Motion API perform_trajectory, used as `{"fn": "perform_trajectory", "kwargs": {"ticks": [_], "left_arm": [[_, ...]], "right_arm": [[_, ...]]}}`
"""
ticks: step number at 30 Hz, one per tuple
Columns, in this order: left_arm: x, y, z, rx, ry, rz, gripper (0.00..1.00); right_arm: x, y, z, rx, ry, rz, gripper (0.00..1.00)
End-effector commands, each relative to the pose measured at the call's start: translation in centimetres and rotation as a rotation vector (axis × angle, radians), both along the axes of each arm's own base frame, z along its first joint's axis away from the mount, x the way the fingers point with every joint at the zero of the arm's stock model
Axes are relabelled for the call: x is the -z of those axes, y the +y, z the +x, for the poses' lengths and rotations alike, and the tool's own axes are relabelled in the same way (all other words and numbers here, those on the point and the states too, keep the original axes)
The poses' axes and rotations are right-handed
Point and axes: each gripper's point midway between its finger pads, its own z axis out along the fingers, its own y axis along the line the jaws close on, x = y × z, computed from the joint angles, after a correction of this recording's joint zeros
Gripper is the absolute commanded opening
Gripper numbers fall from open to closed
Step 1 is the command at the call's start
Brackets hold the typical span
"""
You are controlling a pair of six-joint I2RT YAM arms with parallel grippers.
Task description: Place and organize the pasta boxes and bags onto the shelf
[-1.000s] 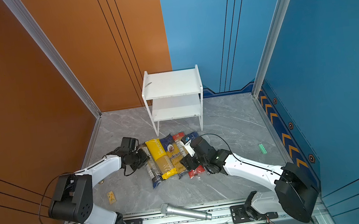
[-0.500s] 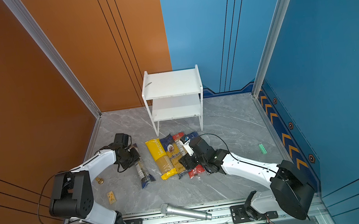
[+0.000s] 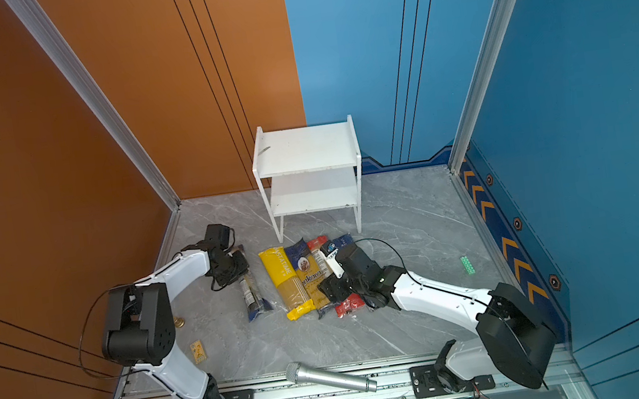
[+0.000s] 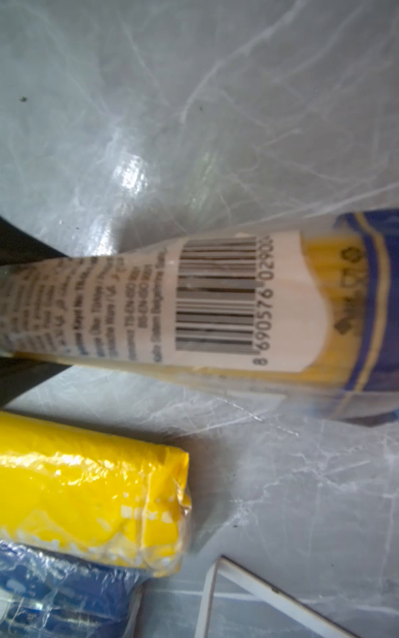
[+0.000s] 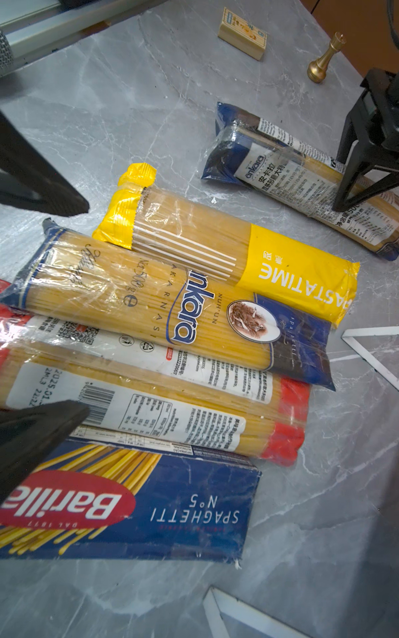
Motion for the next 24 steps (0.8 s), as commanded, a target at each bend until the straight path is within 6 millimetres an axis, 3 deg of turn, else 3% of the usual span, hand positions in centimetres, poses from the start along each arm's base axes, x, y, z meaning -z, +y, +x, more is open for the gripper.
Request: {"fn": "perform_trajectory", "kwargs": {"ticks": [1, 14, 24], "left_arm": [[-1.1, 0.3, 1.8, 0.007, -0.041, 0.005, 0.38], [0.1, -0.5, 1.0, 0.03, -0.002, -0.033, 0.4], [-1.0, -1.3, 0.8, 0.066, -0.064, -0.073, 0.6]], "right_arm": [[-0.1, 0.2, 0.2, 0.009, 0.012, 0.024, 0.83], [-0.3, 0.0, -0.3, -0.001, 0.021, 0.03, 0.85], [-0.5, 0.1, -0.7, -0.012, 0.025, 0.047, 0.88]]}}
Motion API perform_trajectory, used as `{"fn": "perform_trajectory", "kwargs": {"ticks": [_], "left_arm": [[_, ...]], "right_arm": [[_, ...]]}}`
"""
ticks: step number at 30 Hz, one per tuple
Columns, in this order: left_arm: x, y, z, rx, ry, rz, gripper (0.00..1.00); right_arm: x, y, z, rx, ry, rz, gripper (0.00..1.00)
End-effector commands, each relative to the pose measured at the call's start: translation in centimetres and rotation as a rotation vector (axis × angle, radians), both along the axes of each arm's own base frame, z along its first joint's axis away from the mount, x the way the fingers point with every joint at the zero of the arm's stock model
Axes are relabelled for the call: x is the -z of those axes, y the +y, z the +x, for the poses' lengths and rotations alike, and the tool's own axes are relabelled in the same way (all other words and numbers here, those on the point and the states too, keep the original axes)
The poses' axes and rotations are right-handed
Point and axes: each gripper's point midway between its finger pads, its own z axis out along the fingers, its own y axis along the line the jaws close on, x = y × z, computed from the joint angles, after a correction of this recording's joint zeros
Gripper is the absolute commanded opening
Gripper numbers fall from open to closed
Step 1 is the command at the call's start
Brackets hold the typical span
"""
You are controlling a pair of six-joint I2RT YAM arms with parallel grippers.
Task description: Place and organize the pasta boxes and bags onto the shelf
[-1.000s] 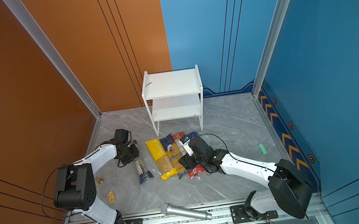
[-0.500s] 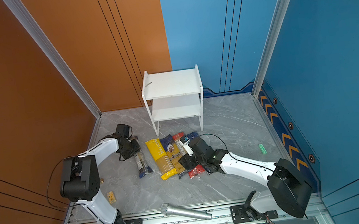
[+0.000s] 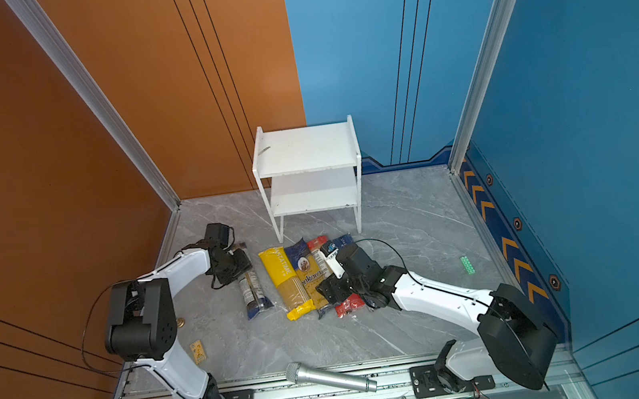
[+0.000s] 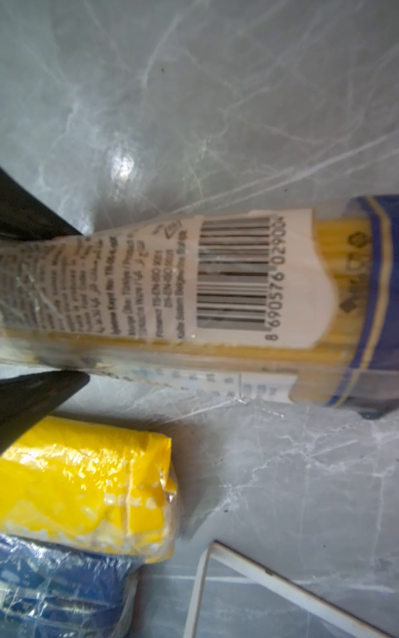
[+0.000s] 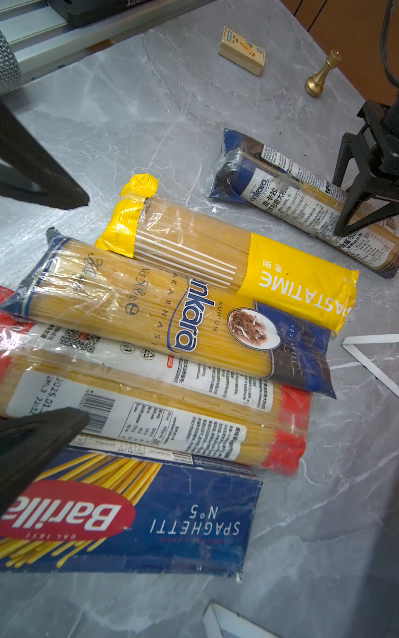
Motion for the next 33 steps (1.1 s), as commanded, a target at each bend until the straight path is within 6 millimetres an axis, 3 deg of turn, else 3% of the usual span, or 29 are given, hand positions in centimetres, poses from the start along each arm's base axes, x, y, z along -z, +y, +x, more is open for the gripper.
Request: {"fn": "perform_trajectory", "kwargs": {"ticks": [1, 6, 7, 13, 18, 23, 26, 29, 33], "left_arm": [[-1.6, -0.7, 0.1, 0.022, -0.049, -0.047, 0.6], [-3.0, -1.4, -0.9, 0.029, -0.085, -0.073, 0.66], [-2.4, -1.4, -2.0, 0.031, -0.065, -0.07, 0.67], [-3.0, -2.5, -5.7, 0.037, -0.081, -0.071, 0.74], [-2.6, -3.6, -10.0, 0.033, -0.08, -0.051, 0.78], [-2.5, -3.2, -13.5, 0.003, -0.089, -0.01, 0.82], [-2.2, -2.8, -14.4, 0.002, -0.092, -0.003, 0.85], [-2.3, -2.8, -14.3, 0.007, -0.097, -0.002, 0.93], [-2.1, -2.8, -13.9, 0.013, -0.089, 0.014, 0.95]], "right_arm": [[-0.2, -0.1, -0.4, -0.001, 0.016, 0.025, 0.89], [-0.1, 0.0, -0.4, -0.003, 0.018, 0.024, 0.89], [-0.1, 0.0, -0.4, -0.003, 0.019, 0.025, 0.9], [0.1, 0.3, -0.3, -0.009, 0.026, 0.024, 0.91], [0.1, 0.7, 0.0, -0.015, 0.029, 0.02, 0.92], [0.0, 1.1, 0.1, -0.028, 0.032, 0.031, 0.93], [0.1, 1.4, 0.2, -0.036, 0.036, 0.039, 0.93], [-0.1, 1.6, 0.2, -0.042, 0.039, 0.04, 0.93], [-0.3, 1.6, 0.2, -0.042, 0.034, 0.044, 0.94]]}}
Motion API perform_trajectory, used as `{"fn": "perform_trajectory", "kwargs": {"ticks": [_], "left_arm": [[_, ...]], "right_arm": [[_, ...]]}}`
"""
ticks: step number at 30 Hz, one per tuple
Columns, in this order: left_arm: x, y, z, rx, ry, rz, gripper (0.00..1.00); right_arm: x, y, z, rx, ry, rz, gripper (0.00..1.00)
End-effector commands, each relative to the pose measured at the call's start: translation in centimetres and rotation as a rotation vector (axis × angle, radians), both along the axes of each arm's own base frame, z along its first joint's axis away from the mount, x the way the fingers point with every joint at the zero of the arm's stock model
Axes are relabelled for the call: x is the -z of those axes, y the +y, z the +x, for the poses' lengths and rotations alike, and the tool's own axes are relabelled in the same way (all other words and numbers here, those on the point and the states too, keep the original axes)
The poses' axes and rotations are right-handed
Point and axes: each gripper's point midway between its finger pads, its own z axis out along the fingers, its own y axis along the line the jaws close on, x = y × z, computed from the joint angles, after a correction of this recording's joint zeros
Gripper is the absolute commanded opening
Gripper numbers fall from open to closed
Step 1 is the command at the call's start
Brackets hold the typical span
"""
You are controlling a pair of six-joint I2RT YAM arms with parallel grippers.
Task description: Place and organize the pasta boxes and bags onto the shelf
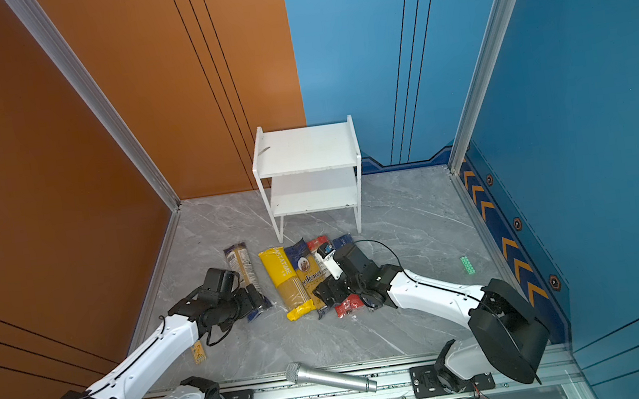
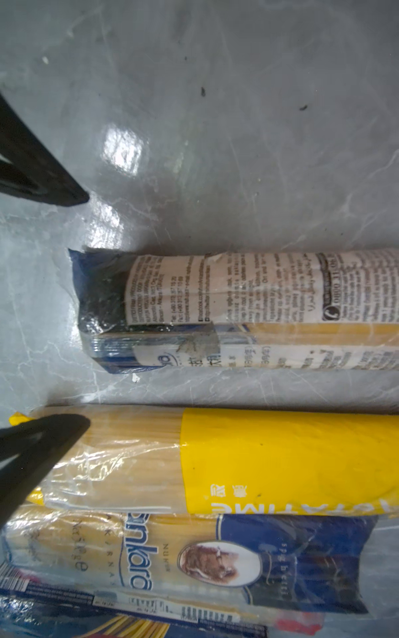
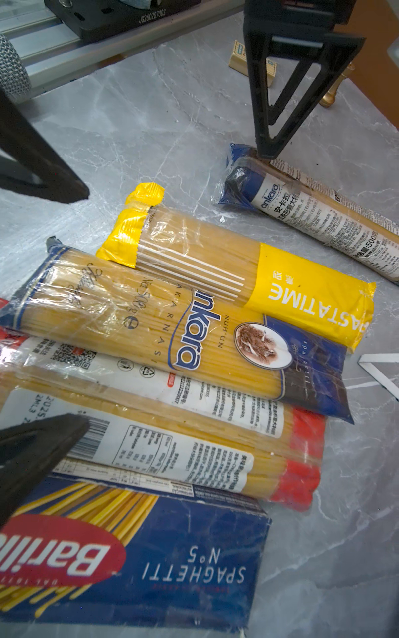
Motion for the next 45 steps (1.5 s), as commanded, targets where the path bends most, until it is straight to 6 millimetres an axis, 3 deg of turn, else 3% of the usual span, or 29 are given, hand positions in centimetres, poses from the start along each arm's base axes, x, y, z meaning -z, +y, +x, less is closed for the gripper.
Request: {"fn": "perform_trajectory", "kwargs": {"ticks": [1, 9, 19, 29, 45], "left_arm": [[0.7, 0.6, 0.0, -0.011, 0.026, 0.043, 0.95], [2.9, 0.5, 0.2, -0.03, 0.095, 0.061, 0.96], [2.7, 0.3, 1.8, -0.02, 0.089, 0.083, 0.97], [4.3, 0.1, 2.4, -0.005, 0.147, 0.117, 0.96], [6.8, -0.1, 0.7, 0.004, 0.243, 0.218, 0.95]], "right_arm": [[-1.2, 0.7, 0.4, -0.004, -0.011, 0.04, 0.94], [-0.8, 0.5, 0.3, 0.001, -0.006, 0.036, 0.94], [-0.6, 0.7, 0.5, 0.0, -0.004, 0.039, 0.94], [-0.5, 0.7, 0.4, 0.005, -0.001, 0.039, 0.94], [0.0, 0.5, 0.3, 0.004, 0.001, 0.044, 0.94]]}}
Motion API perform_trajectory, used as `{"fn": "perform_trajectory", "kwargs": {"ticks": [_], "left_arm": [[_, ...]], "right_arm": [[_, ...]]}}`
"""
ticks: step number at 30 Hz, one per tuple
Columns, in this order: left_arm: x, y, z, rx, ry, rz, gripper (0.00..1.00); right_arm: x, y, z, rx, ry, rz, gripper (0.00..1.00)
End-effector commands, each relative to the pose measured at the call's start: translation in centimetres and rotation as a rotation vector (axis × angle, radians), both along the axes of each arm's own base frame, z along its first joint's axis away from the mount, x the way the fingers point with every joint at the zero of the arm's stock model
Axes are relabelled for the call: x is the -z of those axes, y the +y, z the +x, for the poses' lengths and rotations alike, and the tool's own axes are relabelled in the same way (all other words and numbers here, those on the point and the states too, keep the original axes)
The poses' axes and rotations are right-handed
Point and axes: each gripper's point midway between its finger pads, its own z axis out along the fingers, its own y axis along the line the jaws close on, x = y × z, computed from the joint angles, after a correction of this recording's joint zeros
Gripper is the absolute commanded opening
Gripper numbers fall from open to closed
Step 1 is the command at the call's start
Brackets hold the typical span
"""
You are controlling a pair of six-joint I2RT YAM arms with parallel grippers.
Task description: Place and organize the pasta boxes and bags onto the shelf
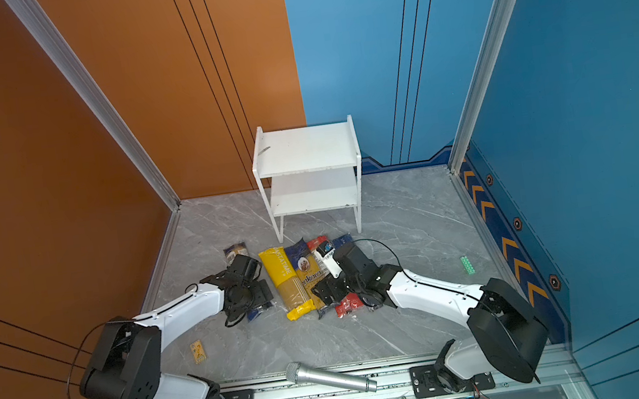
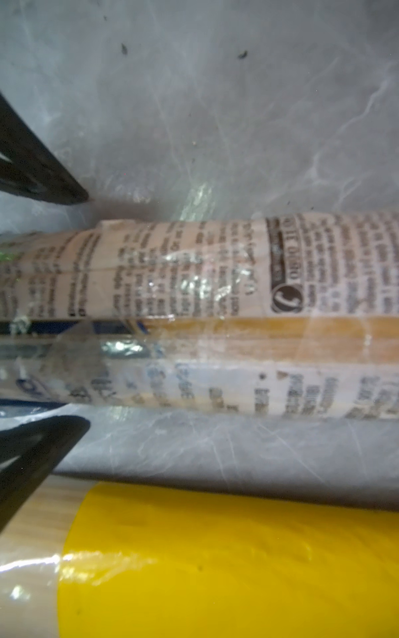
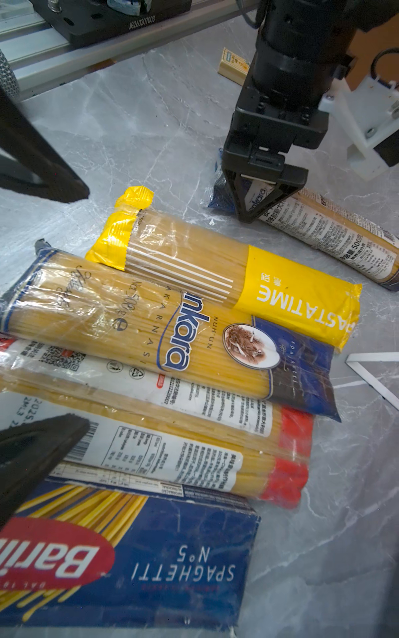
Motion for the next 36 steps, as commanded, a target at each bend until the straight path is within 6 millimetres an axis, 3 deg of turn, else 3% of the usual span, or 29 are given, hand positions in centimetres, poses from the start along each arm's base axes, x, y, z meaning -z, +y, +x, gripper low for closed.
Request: {"fn": "perform_trajectory", "kwargs": {"ticks": [1, 17, 20, 31, 36], "left_arm": [[2.6, 0.4, -2.2, -0.02, 0.115, 0.025, 0.96], [4.4, -0.8, -2.4, 0.009, 0.2, 0.05, 0.87], [4.6, -0.7, -2.5, 0.006, 0.206, 0.053, 0.8], [4.8, -0.8, -2.7, 0.012, 0.215, 0.048, 0.59], [5.1, -0.7, -3.0, 0.011, 0.226, 0.051, 0.36]], "right_arm": [[0.6, 0.0, -0.1, -0.005, 0.017, 0.016, 0.94], [0.1, -2.2, -0.3, 0.028, 0.002, 0.061, 0.94], [0.1, -3.2, 0.3, 0.058, -0.001, 0.066, 0.94], [-0.3, -3.6, 0.2, 0.068, -0.001, 0.078, 0.94], [-0.4, -3.7, 0.1, 0.073, 0.0, 0.081, 0.94]]}}
